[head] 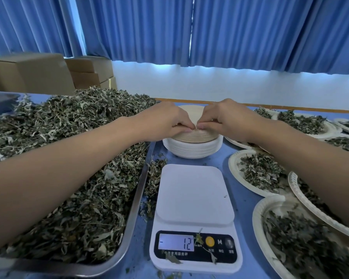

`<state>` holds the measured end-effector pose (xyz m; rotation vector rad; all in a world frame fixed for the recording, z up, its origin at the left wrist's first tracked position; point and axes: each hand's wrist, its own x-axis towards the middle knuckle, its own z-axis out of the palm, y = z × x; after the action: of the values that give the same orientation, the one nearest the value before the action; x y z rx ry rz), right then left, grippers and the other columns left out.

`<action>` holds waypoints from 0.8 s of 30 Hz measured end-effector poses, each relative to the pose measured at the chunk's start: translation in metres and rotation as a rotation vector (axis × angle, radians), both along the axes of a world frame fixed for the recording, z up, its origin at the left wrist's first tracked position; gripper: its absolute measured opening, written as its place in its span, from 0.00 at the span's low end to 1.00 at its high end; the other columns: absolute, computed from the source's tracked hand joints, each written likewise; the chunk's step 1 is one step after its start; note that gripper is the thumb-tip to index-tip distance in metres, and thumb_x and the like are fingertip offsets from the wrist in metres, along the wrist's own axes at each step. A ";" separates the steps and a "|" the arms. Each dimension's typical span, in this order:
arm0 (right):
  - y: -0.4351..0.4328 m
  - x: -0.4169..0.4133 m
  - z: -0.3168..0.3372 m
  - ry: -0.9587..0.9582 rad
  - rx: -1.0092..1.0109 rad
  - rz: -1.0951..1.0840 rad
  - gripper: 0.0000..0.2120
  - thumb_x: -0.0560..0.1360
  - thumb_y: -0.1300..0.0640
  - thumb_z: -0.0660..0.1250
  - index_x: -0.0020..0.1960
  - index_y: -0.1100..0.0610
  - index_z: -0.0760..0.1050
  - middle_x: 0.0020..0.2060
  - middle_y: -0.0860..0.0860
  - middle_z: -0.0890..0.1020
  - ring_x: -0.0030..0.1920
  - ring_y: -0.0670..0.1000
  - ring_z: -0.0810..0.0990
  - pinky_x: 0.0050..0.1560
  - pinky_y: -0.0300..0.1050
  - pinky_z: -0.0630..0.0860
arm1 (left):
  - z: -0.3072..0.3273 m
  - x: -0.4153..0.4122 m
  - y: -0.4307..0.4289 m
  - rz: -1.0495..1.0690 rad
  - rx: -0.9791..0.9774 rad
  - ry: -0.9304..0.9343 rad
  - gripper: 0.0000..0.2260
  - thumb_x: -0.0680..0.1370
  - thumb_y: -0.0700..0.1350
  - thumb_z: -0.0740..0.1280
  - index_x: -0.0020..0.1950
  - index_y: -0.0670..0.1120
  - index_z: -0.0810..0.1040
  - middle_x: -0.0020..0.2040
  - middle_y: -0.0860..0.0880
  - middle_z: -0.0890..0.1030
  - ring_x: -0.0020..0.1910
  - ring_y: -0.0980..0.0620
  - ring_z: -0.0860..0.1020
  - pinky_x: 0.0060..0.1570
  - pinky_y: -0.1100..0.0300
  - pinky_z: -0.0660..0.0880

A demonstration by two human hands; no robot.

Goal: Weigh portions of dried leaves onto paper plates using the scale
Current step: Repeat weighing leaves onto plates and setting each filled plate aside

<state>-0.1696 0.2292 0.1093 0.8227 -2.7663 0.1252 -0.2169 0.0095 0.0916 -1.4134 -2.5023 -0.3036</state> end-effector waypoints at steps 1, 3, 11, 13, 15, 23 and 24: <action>0.000 0.000 0.002 0.023 0.000 -0.013 0.10 0.82 0.48 0.65 0.53 0.47 0.85 0.48 0.44 0.82 0.51 0.53 0.78 0.50 0.54 0.76 | 0.001 0.002 0.000 -0.010 -0.040 0.067 0.10 0.82 0.48 0.66 0.60 0.52 0.85 0.54 0.54 0.86 0.51 0.48 0.82 0.55 0.49 0.73; -0.001 0.001 0.004 0.047 0.012 -0.024 0.10 0.82 0.47 0.64 0.53 0.46 0.84 0.48 0.42 0.81 0.50 0.52 0.78 0.48 0.52 0.75 | 0.002 0.005 0.000 -0.012 -0.127 0.205 0.12 0.84 0.50 0.62 0.59 0.52 0.84 0.52 0.53 0.86 0.48 0.46 0.82 0.58 0.47 0.72; -0.004 0.012 0.006 0.161 0.058 -0.040 0.14 0.83 0.46 0.61 0.62 0.46 0.81 0.54 0.47 0.80 0.53 0.54 0.78 0.48 0.52 0.75 | 0.007 0.013 0.002 0.078 -0.122 0.518 0.17 0.85 0.46 0.52 0.55 0.47 0.82 0.48 0.50 0.84 0.49 0.47 0.81 0.69 0.50 0.64; -0.004 0.016 0.007 0.231 0.114 -0.049 0.14 0.84 0.47 0.59 0.63 0.48 0.80 0.54 0.48 0.79 0.52 0.56 0.78 0.46 0.52 0.75 | 0.011 0.016 0.001 0.073 -0.074 0.546 0.18 0.84 0.45 0.52 0.55 0.44 0.82 0.48 0.48 0.83 0.48 0.46 0.80 0.66 0.49 0.68; -0.005 0.022 0.007 0.304 0.143 -0.049 0.15 0.85 0.48 0.57 0.62 0.50 0.80 0.53 0.48 0.79 0.49 0.57 0.79 0.43 0.51 0.75 | 0.012 0.021 -0.001 0.061 -0.078 0.546 0.17 0.84 0.45 0.52 0.56 0.44 0.81 0.48 0.48 0.82 0.48 0.45 0.79 0.63 0.49 0.69; -0.009 0.088 -0.009 0.318 0.120 0.022 0.23 0.84 0.46 0.50 0.59 0.51 0.82 0.51 0.48 0.80 0.44 0.59 0.80 0.37 0.54 0.76 | 0.011 0.079 -0.018 -0.135 0.059 0.302 0.10 0.83 0.47 0.64 0.54 0.45 0.84 0.43 0.49 0.83 0.43 0.44 0.79 0.46 0.45 0.75; -0.010 0.100 -0.012 0.321 0.109 0.054 0.22 0.84 0.46 0.51 0.58 0.51 0.83 0.51 0.48 0.81 0.41 0.59 0.81 0.34 0.54 0.76 | 0.009 0.088 -0.021 -0.151 0.070 0.269 0.09 0.82 0.48 0.66 0.55 0.46 0.84 0.44 0.50 0.83 0.43 0.45 0.79 0.46 0.45 0.76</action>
<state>-0.0698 0.2197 0.0976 0.8609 -2.4668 -0.1376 -0.1284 -0.0114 0.1007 -1.5081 -2.1565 -0.2107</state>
